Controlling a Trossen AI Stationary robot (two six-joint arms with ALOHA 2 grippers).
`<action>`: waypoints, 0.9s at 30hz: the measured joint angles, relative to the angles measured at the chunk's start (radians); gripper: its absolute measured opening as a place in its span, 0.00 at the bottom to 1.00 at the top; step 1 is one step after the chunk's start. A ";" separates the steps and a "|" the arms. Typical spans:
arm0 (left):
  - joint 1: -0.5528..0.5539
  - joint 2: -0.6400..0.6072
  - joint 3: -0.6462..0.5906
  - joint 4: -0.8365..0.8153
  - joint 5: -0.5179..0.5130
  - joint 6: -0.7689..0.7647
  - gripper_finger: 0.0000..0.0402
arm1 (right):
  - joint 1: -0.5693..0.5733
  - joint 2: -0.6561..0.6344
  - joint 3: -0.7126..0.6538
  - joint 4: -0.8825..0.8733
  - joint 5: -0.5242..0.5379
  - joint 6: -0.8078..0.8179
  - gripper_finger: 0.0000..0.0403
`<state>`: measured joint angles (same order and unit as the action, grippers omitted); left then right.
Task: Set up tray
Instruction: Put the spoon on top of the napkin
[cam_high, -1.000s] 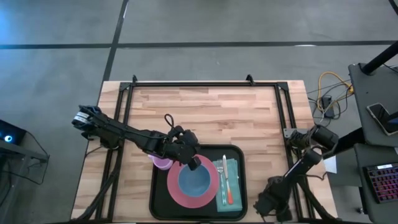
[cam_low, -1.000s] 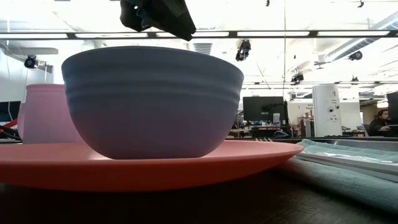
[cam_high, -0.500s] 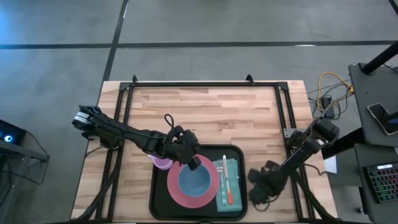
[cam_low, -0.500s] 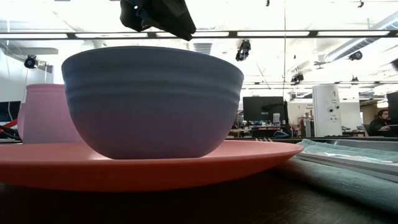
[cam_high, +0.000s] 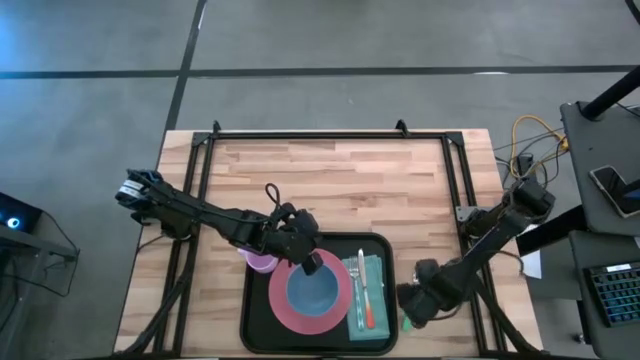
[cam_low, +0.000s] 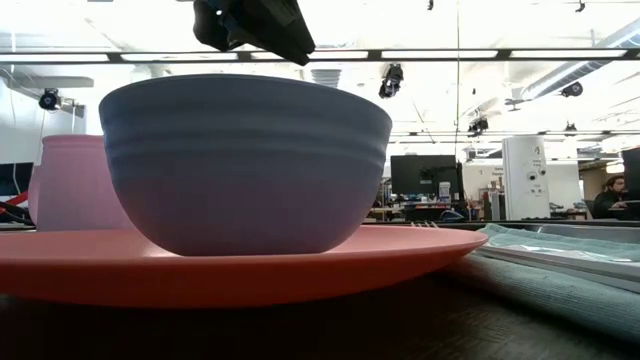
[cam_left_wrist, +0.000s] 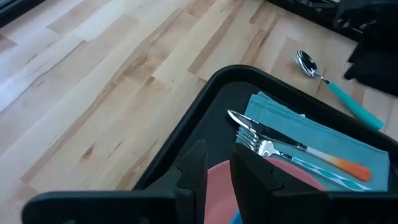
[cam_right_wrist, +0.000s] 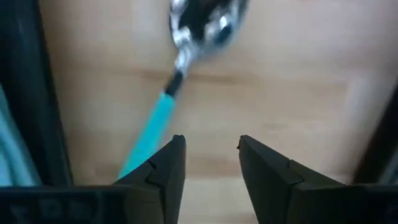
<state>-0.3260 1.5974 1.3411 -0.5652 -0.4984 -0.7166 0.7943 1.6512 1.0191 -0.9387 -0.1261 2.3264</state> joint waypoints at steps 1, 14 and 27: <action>0.000 0.000 0.000 0.000 0.000 0.002 0.12 | -0.003 0.018 -0.001 0.001 0.001 0.000 0.36; -0.001 0.000 -0.001 -0.015 0.054 0.027 0.12 | -0.042 0.111 0.030 0.117 -0.024 0.007 0.33; -0.001 0.000 -0.002 -0.030 0.055 0.053 0.12 | -0.108 0.113 0.099 0.035 0.054 0.004 0.37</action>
<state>-0.3267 1.5974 1.3396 -0.5952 -0.4435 -0.6636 0.6861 1.7645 1.1178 -0.9039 -0.0724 2.3302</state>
